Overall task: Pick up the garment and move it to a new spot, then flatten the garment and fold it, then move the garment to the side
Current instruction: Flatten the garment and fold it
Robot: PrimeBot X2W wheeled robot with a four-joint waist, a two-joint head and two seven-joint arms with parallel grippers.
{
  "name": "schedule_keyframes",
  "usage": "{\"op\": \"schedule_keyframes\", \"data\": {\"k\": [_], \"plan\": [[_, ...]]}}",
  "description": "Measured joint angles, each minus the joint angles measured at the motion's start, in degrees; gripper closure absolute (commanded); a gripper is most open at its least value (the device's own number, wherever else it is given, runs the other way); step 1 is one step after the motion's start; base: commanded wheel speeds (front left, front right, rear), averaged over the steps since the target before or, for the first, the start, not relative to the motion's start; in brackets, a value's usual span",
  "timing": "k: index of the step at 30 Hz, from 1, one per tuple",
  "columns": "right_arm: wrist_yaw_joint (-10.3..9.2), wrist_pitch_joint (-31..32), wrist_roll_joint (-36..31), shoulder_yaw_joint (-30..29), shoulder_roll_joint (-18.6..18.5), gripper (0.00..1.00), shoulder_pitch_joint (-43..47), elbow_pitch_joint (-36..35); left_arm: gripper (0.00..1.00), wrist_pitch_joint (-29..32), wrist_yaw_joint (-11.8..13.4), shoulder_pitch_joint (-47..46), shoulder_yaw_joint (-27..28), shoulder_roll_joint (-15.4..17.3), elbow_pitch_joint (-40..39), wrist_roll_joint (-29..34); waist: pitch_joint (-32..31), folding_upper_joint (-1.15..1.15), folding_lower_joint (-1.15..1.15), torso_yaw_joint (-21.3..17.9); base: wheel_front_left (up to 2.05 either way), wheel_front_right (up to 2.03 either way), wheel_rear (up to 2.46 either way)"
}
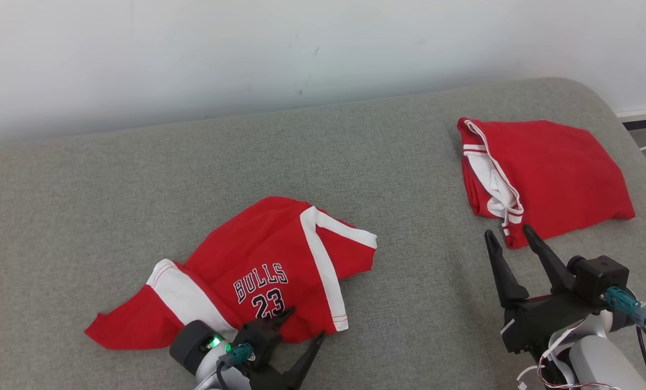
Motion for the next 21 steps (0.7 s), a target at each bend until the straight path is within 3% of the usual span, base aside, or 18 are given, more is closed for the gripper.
{"op": "schedule_keyframes", "data": {"k": [7,8,10,16,21], "plan": [[-0.01,0.0,-0.1,0.1,0.1,0.0,-0.2,0.0,0.02,-0.8,-0.8,-2.6,-1.5,-2.0,7.3,-0.4,0.2,0.0,0.0,0.4,0.0,0.0,0.0],[-0.01,0.0,-0.1,0.1,0.1,0.0,-0.3,0.0,0.29,-1.0,-1.1,-2.9,-1.7,-2.4,8.2,-0.4,0.2,0.0,0.0,0.4,0.0,0.0,0.0],[-0.01,0.0,-0.1,0.1,0.1,0.0,-0.3,0.0,1.0,-1.1,-1.3,-3.4,-2.0,-3.0,9.7,-0.7,0.1,0.0,0.0,0.5,0.0,0.0,0.0],[0.0,-0.1,-0.1,0.0,0.1,0.0,-0.3,0.0,1.0,-2.1,-1.6,-4.5,-1.6,-3.8,10.5,-1.7,-0.2,0.0,0.0,0.8,0.0,0.0,0.0],[0.0,-0.2,-0.1,-0.4,0.1,0.0,0.0,0.2,1.0,-2.3,-1.0,-4.7,0.5,-3.8,5.1,-2.2,-0.6,0.0,0.0,1.7,0.0,0.0,0.0]]}}
